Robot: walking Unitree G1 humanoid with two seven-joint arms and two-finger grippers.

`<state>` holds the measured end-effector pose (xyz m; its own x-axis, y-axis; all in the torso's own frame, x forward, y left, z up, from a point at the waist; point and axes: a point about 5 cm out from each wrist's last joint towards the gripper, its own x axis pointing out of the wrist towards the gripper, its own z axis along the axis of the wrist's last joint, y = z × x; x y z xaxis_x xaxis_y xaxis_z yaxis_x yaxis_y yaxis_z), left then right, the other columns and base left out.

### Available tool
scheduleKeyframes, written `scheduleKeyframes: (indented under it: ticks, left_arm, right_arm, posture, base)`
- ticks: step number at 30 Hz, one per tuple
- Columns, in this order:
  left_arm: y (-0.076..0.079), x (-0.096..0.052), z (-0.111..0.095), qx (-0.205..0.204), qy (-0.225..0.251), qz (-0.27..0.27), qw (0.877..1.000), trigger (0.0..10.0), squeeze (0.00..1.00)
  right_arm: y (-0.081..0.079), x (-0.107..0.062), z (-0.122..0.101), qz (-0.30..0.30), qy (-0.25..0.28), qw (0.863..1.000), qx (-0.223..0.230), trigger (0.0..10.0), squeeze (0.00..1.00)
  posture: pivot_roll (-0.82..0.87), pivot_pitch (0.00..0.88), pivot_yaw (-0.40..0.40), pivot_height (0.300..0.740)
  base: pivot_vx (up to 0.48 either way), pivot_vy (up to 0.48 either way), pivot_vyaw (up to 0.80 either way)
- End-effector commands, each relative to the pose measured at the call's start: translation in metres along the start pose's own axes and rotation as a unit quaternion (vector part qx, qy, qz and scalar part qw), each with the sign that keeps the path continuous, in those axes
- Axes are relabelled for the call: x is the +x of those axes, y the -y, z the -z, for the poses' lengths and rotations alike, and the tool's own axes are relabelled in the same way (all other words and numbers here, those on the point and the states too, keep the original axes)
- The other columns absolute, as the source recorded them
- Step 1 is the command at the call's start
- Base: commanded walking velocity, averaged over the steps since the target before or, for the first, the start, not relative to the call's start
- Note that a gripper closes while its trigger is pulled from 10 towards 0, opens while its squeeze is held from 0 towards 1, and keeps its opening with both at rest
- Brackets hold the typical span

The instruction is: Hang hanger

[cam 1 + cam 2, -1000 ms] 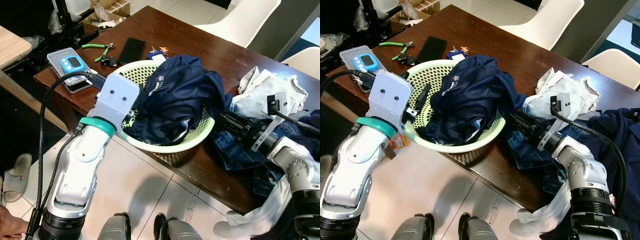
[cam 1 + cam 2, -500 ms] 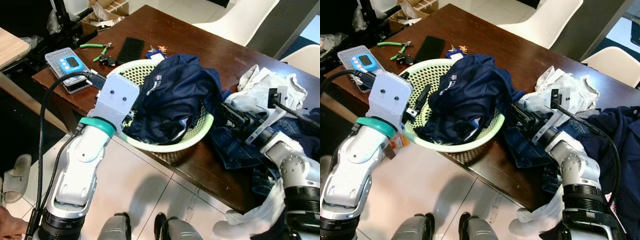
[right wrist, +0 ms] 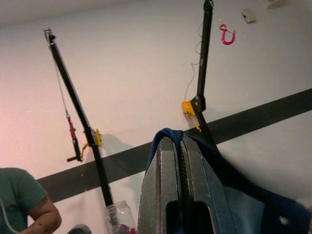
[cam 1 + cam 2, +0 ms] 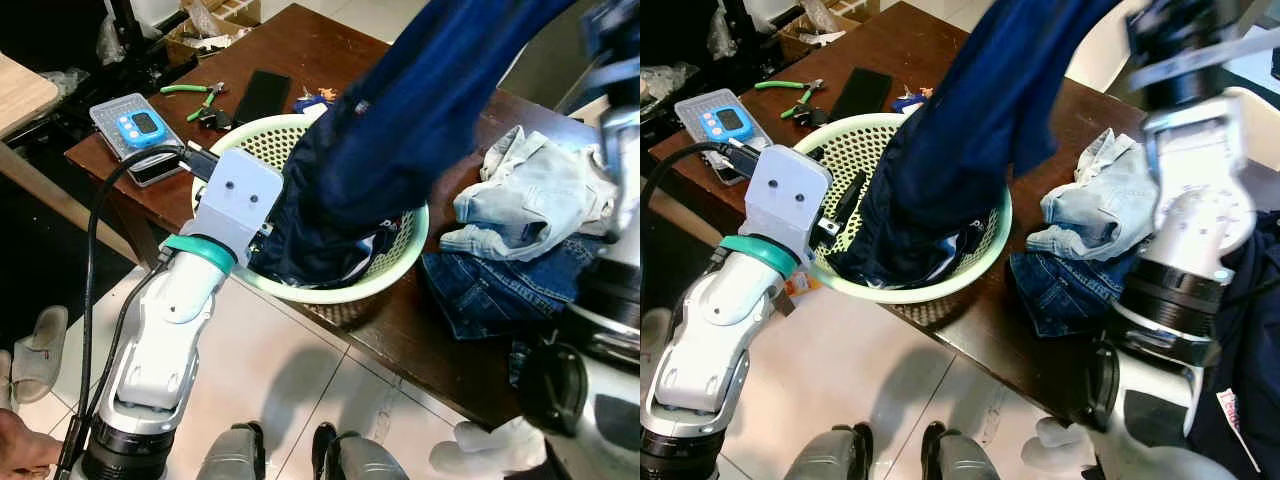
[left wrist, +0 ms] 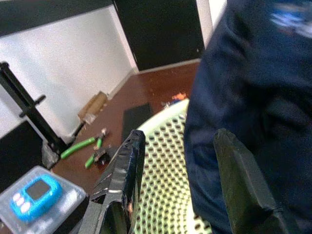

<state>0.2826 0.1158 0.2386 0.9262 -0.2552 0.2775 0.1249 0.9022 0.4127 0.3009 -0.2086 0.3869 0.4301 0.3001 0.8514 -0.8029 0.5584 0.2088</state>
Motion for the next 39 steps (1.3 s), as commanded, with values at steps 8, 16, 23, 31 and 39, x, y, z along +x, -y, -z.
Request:
scheduleKeyframes:
  ticks: [8, 16, 23, 31, 39]
  left_arm:
    - [0.006, 0.011, -0.024, 0.000, 0.067, 0.009, 0.998, 10.0, 0.00]
    - [0.008, 0.007, -0.018, 0.000, 0.057, 0.010, 0.998, 10.0, 0.00]
    - [0.008, 0.005, -0.014, -0.001, 0.051, 0.004, 0.999, 10.0, 0.00]
    - [-0.010, 0.013, -0.026, -0.014, 0.082, -0.049, 0.995, 10.0, 0.00]
    - [-0.005, 0.009, -0.010, -0.015, 0.044, -0.029, 0.998, 10.0, 0.00]
  right_arm:
    - [-0.031, -0.017, 0.049, -0.105, -0.177, 0.976, -0.069, 0.0, 0.00]
    - [-0.018, -0.013, 0.049, -0.025, -0.139, 0.985, -0.095, 1.4, 0.00]
    - [-0.016, -0.003, 0.037, 0.018, -0.050, 0.995, -0.081, 10.0, 0.00]
    - [-0.023, 0.004, 0.018, 0.007, 0.041, 0.999, -0.023, 10.0, 0.00]
    - [-0.020, -0.009, 0.019, 0.001, 0.025, 0.999, -0.045, 10.0, 0.00]
  posture:
    - [0.07, 0.085, -0.021, 0.740]
    - [0.08, 0.079, -0.016, 0.740]
    - [0.08, 0.071, -0.007, 0.740]
    - [0.08, 0.064, -0.009, 0.740]
    - [0.08, 0.062, 0.000, 0.740]
  base:
    - [0.000, 0.000, 0.00]
    - [0.000, 0.000, 0.00]
    - [0.000, 0.000, 0.00]
    - [0.000, 0.000, 0.00]
    - [0.000, 0.000, 0.00]
